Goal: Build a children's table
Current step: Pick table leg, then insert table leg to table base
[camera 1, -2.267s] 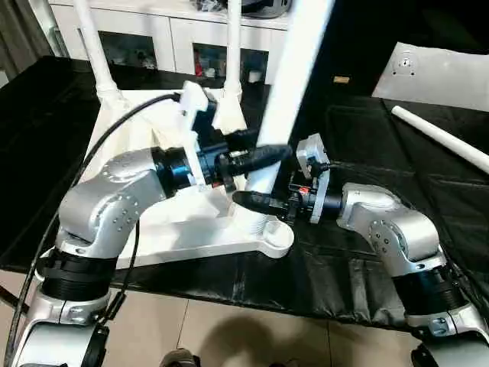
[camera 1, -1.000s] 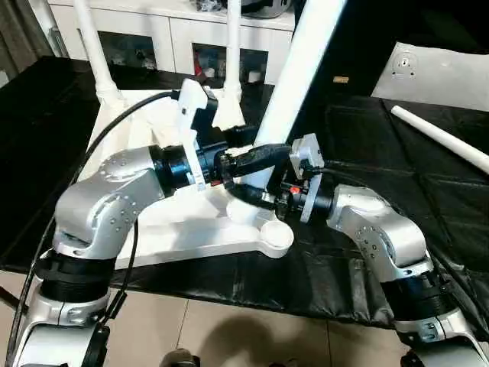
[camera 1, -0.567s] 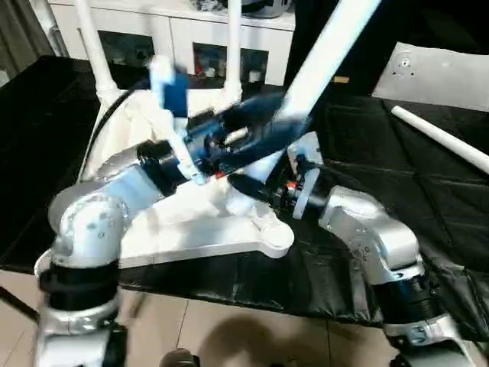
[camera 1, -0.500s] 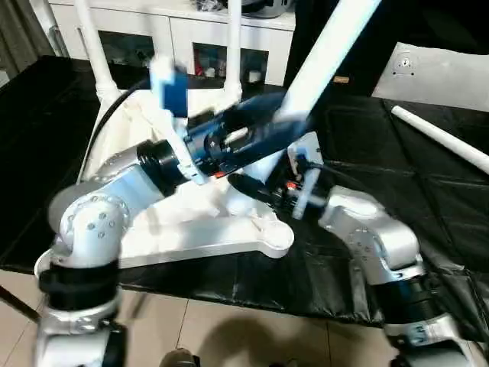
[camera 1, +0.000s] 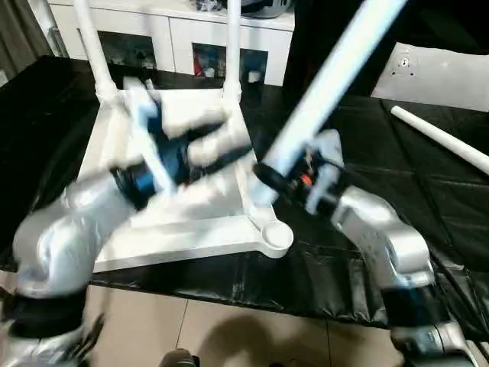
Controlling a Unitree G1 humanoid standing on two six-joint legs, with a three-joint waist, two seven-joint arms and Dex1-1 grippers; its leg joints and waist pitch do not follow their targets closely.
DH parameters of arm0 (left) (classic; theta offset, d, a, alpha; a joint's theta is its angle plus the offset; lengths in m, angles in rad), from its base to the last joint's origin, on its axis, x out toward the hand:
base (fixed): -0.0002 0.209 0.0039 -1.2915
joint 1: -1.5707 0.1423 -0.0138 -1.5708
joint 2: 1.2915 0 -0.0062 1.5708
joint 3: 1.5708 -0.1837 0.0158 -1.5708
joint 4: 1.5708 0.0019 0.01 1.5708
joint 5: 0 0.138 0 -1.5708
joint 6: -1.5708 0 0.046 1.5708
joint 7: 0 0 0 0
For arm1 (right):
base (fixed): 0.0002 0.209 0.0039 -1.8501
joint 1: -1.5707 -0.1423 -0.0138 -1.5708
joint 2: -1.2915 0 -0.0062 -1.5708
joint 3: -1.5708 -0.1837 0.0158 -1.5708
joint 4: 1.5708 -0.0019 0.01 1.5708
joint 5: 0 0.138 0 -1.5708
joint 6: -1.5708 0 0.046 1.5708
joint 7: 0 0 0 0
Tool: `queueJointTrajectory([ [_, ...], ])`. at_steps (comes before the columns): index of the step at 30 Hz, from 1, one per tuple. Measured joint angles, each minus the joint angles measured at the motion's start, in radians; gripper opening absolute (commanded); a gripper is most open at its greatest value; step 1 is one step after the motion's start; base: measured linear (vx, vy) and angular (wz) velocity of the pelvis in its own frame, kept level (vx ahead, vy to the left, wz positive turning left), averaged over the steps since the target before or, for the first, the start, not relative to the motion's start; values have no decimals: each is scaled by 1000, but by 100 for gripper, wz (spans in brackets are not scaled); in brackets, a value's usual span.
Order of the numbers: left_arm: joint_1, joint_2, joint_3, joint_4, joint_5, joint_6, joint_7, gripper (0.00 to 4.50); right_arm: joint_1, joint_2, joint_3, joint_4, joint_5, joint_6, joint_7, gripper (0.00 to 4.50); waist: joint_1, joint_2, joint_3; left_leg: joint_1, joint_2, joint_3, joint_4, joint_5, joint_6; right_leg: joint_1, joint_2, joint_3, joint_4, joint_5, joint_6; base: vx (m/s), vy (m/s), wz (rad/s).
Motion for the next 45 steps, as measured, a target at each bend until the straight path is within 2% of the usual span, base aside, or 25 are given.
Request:
queueJointTrajectory([
  [4,49,65,-97,-1,108,-45,-24,450,24,-16,-3,-25,-28,-1,-36,189,-3,1,0,1,0,-1,0,0,0,0,0,0,0,0,0,0,0,0],
  [5,61,109,-152,-1,163,-79,-42,450,35,-14,-1,-39,-40,-6,-51,189,-3,2,0,3,0,-2,0,0,0,1,0,0,0,0,0,0,0,0],
  [7,95,149,-218,5,231,-109,-65,450,44,-16,1,-41,-62,-14,-74,189,-5,3,0,5,0,-1,-2,0,0,1,0,3,0,0,0,0,0,0],
  [12,111,166,-312,45,330,-172,-99,450,69,-14,7,-63,-61,-12,-75,189,-4,3,0,8,0,0,-4,0,0,2,0,3,0,0,0,0,0,0],
  [13,111,166,-326,64,348,-182,-105,432,75,-14,8,-71,-59,-10,-70,189,-5,3,0,8,0,0,-4,0,0,2,0,3,0,0,0,0,0,0],
  [14,111,166,-340,84,362,-189,-109,432,78,-14,9,-74,-56,-5,-66,189,-7,3,0,8,0,0,-4,0,0,2,1,3,0,0,0,0,0,0],
  [15,111,166,-348,96,375,-203,-114,432,78,-17,10,-76,-54,-1,-60,189,-9,3,0,8,0,0,-4,0,0,2,1,3,0,0,0,0,0,0],
  [16,110,166,-352,104,384,-215,-121,403,78,-18,10,-78,-51,0,-57,189,-10,3,0,8,0,0,-4,0,0,2,1,3,0,0,0,0,0,0],
  [20,81,177,-386,172,430,-255,-143,388,79,-19,22,-82,-50,2,-38,189,-15,3,0,9,0,0,-5,0,0,2,1,4,0,0,0,0,0,0],
  [23,71,173,-395,226,457,-275,-142,348,79,-19,31,-86,-49,6,-37,189,-21,3,0,8,0,0,-5,0,0,2,1,4,0,0,0,0,0,0],
  [26,32,146,-399,312,458,-308,-178,329,79,-19,31,-96,-45,12,-37,189,-21,3,0,8,0,0,-5,0,0,2,0,4,0,0,0,0,0,0],
  [34,-16,114,-411,413,453,-348,-285,261,107,-26,25,-148,-7,41,-17,189,-24,6,1,9,0,1,-6,0,0,2,0,4,0,0,-1,0,0,0],
  [36,-22,114,-418,432,453,-357,-305,254,113,-27,25,-153,-2,44,-15,189,-24,7,1,9,0,1,-6,0,0,2,0,4,0,0,-1,0,0,0],
  [38,-32,115,-429,451,456,-378,-331,216,120,-32,25,-163,14,56,-3,189,-24,7,1,10,0,1,-6,0,0,3,0,4,0,0,-1,0,0,0],
  [41,-32,115,-437,459,460,-387,-349,216,124,-39,25,-182,23,62,6,189,-24,8,1,10,0,1,-6,0,0,3,0,5,0,0,-1,0,0,0],
  [43,-32,115,-439,466,464,-386,-356,175,125,-45,25,-194,29,64,11,189,-24,8,1,11,0,1,-6,0,0,3,0,5,0,0,-1,0,0,0],
  [45,-33,116,-439,468,470,-386,-364,167,125,-47,25,-196,34,75,20,189,-24,8,1,12,0,1,-6,0,0,4,0,5,0,0,-1,0,0,0],
])
